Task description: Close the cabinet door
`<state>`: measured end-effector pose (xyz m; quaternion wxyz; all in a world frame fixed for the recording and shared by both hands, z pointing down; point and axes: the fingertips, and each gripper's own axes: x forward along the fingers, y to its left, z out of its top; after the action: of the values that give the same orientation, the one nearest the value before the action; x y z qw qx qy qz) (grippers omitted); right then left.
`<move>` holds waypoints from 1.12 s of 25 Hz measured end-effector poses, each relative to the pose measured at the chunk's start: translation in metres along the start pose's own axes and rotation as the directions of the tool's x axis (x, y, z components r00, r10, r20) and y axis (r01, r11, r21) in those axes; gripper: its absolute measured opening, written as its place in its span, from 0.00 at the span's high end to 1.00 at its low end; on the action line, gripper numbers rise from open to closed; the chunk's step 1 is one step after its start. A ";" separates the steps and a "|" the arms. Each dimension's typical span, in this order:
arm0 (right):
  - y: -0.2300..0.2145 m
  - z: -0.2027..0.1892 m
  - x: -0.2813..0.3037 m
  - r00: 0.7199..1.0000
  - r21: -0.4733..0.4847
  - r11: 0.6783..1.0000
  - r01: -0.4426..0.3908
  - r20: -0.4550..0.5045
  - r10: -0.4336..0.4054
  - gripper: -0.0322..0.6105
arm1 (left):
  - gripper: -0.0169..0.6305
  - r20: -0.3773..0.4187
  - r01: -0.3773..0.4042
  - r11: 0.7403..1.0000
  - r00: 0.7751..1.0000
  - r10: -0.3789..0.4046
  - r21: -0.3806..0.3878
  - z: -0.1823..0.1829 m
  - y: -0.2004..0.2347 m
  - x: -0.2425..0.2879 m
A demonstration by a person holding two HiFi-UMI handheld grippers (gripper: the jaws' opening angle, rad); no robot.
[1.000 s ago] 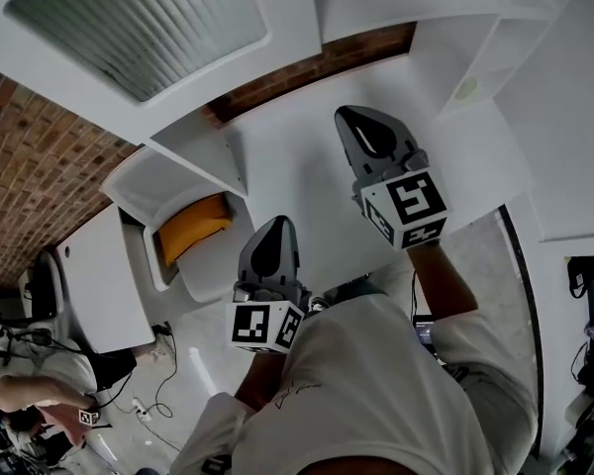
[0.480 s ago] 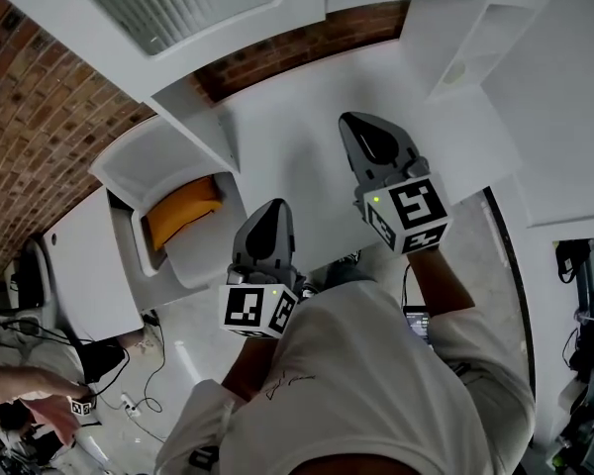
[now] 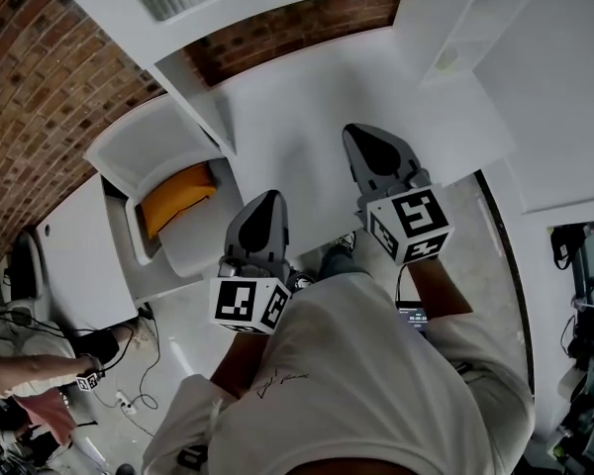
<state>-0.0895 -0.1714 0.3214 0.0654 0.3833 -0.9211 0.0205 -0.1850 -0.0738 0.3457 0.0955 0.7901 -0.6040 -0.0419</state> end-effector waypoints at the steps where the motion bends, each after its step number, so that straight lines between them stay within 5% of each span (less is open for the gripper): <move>1: 0.004 -0.001 -0.004 1.000 0.002 1.000 0.000 -0.002 0.000 0.91 | 0.95 0.000 0.005 1.000 1.000 -0.005 0.003 0.000 -0.001 -0.004; 28: 0.069 -0.051 -0.090 0.989 0.065 0.998 0.009 -0.146 0.001 0.92 | 0.95 -0.015 -0.065 0.998 0.998 0.065 0.017 -0.013 0.005 -0.072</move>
<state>-0.0700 -0.0553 0.3606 0.1201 0.3844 -0.9119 0.0785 -0.2069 -0.0046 0.3556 0.0946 0.7711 -0.6290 -0.0277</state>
